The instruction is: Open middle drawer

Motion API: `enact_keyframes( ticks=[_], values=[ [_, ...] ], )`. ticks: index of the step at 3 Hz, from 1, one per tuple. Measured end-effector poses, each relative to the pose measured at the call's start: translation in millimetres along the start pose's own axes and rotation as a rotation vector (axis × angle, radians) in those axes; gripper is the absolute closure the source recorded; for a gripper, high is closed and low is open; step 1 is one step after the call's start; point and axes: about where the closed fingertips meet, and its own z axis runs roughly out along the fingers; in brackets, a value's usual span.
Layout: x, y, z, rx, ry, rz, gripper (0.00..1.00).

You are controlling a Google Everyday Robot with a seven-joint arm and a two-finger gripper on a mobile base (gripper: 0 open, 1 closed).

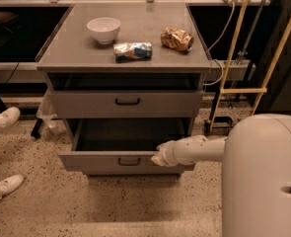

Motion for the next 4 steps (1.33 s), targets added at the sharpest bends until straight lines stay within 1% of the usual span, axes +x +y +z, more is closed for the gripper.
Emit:
enact_keyframes(
  ticks=[2, 3, 4],
  values=[
    [5, 12, -2, -0.020, 0.000, -0.025, 1.00],
    [3, 12, -4, -0.020, 0.000, -0.024, 1.00],
    [8, 20, -6, -0.032, -0.003, -0.018, 1.00]
  ],
)
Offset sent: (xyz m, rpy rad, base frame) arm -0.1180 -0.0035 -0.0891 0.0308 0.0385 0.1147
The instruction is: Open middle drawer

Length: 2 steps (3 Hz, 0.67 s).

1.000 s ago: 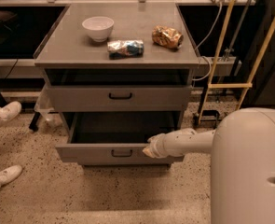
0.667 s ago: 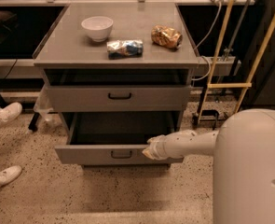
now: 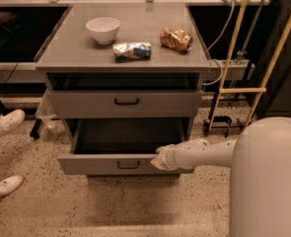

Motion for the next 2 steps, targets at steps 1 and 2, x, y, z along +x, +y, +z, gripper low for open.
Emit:
enact_keyframes(
  ticks=[1, 2],
  values=[
    [-1.6, -0.6, -2.0, 0.000, 0.000, 0.000, 1.00],
    [4.4, 6.2, -3.9, -0.002, -0.008, 0.008, 1.00]
  ],
)
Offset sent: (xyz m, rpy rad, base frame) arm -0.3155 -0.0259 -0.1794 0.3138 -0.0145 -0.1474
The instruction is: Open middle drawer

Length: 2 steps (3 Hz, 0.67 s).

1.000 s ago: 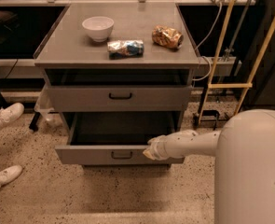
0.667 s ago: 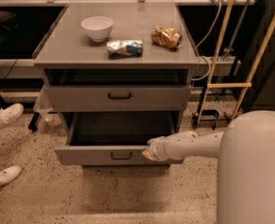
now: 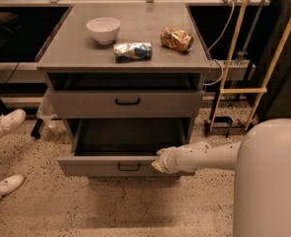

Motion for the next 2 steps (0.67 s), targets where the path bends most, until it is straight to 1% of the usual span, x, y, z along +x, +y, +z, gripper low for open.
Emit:
enact_keyframes(
  ticks=[1, 2],
  values=[
    [-2, 0, -3, 0.000, 0.000, 0.000, 1.00],
    [9, 2, -7, 0.002, 0.008, 0.023, 1.00]
  ],
)
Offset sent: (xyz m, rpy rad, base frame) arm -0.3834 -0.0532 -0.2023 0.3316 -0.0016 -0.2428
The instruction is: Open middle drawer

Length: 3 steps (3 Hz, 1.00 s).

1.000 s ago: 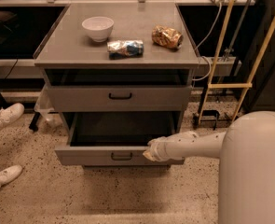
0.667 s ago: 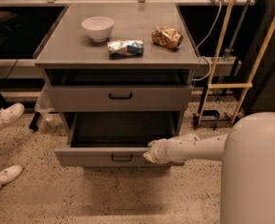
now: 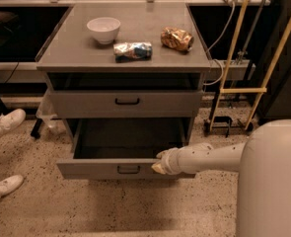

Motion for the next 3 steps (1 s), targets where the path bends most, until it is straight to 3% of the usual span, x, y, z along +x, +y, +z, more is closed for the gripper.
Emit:
enact_keyframes(
  ticks=[3],
  values=[
    [2.7, -0.7, -8.1, 0.004, 0.008, 0.013, 1.00]
  ],
)
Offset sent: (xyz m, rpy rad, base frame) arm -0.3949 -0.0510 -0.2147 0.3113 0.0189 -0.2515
